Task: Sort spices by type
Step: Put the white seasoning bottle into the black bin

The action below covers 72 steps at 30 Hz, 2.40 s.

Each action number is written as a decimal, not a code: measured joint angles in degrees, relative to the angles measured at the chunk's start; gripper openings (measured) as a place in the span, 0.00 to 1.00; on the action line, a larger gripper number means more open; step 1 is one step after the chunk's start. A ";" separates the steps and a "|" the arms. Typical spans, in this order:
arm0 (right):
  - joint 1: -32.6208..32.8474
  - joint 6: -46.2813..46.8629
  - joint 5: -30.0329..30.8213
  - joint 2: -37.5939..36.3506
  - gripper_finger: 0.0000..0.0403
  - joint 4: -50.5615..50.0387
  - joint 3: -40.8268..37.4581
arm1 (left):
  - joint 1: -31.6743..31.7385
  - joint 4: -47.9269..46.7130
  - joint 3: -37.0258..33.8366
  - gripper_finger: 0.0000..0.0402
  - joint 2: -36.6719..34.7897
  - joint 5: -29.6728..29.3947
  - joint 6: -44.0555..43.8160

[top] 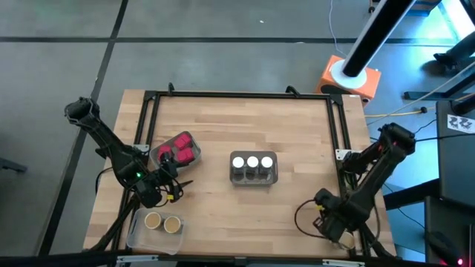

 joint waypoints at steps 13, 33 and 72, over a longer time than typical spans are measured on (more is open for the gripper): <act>-5.86 -7.34 0.09 -0.70 0.02 0.68 0.61 | -0.02 -0.03 0.00 0.75 0.01 0.00 -0.09; -5.70 -2.59 -10.07 -0.75 0.69 11.33 -9.25 | -0.07 -0.03 -1.14 0.75 0.05 0.04 -1.53; -8.16 -13.10 5.42 -0.68 0.49 17.76 -9.55 | -0.07 -0.02 -1.15 0.75 0.05 0.04 -1.20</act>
